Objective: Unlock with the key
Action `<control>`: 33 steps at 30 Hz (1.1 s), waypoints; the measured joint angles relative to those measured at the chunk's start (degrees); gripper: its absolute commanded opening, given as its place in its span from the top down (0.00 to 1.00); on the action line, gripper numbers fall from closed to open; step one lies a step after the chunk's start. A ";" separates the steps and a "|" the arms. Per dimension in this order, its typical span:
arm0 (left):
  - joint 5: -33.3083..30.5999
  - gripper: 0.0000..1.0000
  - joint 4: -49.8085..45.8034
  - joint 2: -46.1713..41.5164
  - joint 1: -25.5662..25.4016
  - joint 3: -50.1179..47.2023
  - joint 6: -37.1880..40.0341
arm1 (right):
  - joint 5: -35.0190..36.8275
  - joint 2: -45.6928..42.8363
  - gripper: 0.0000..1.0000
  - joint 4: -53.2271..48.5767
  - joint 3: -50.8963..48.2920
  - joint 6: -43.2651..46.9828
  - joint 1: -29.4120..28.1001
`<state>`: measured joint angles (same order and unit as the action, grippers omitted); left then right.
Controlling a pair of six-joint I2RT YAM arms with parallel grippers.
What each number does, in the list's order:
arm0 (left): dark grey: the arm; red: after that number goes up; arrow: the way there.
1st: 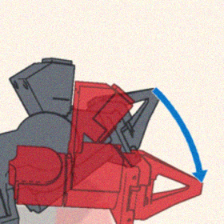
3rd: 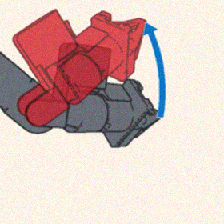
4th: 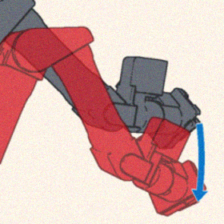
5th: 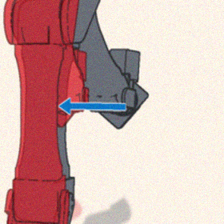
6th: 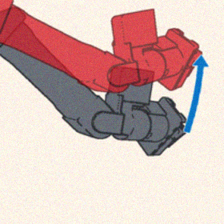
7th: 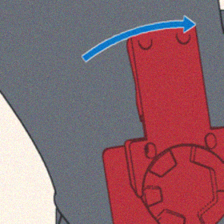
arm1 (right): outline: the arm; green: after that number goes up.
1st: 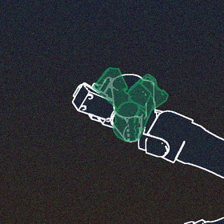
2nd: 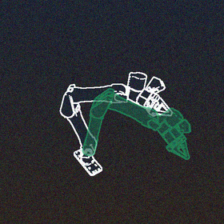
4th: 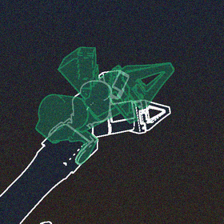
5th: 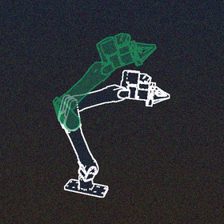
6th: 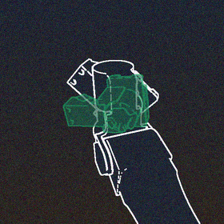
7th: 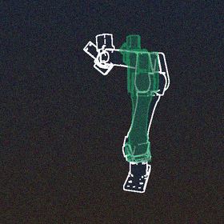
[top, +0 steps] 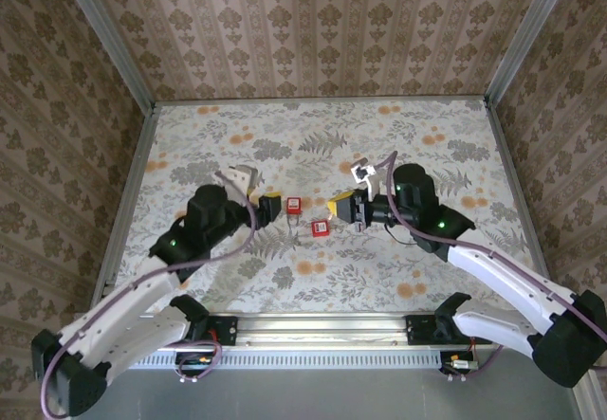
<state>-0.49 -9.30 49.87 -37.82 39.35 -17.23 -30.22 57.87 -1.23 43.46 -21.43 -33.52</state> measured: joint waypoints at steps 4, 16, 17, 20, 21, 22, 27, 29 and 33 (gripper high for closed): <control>-1.97 0.31 -4.00 13.31 4.15 5.97 -3.26 | 1.44 -3.48 0.96 0.33 -3.34 -0.42 0.17; -5.03 0.30 -16.59 42.69 0.68 26.43 -8.11 | 3.52 -10.03 0.96 -0.72 -7.89 -0.87 1.81; -5.55 0.28 -18.32 45.59 0.04 28.74 -8.46 | 3.67 -10.47 0.96 -0.72 -8.22 -0.90 1.86; -7.19 0.24 -22.86 52.70 -1.62 33.66 -9.07 | 4.07 -11.13 0.96 -0.72 -8.72 -1.01 1.99; -7.67 0.23 -24.17 54.47 -2.01 34.77 -9.25 | 4.15 -11.13 0.96 -0.70 -8.81 -1.03 2.03; -8.04 0.23 -25.44 56.00 -2.38 35.71 -9.40 | 4.15 -11.17 0.96 -0.72 -8.92 -1.03 2.12; -9.11 0.26 -30.51 61.33 -3.04 39.74 -9.90 | 4.17 -11.56 0.96 -0.70 -9.46 -1.03 2.14; -9.09 0.27 -31.47 62.49 -3.04 41.11 -10.05 | 4.17 -11.69 0.96 -0.70 -9.46 -1.03 2.14; -9.01 0.32 -32.65 64.02 -3.34 42.56 -10.27 | 4.17 -11.76 0.96 -0.68 -9.46 -1.03 2.19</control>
<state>-9.50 -41.95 113.89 -41.17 81.91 -27.51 -26.04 46.11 -1.91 34.00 -22.46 -31.33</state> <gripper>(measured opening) 0.703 0.080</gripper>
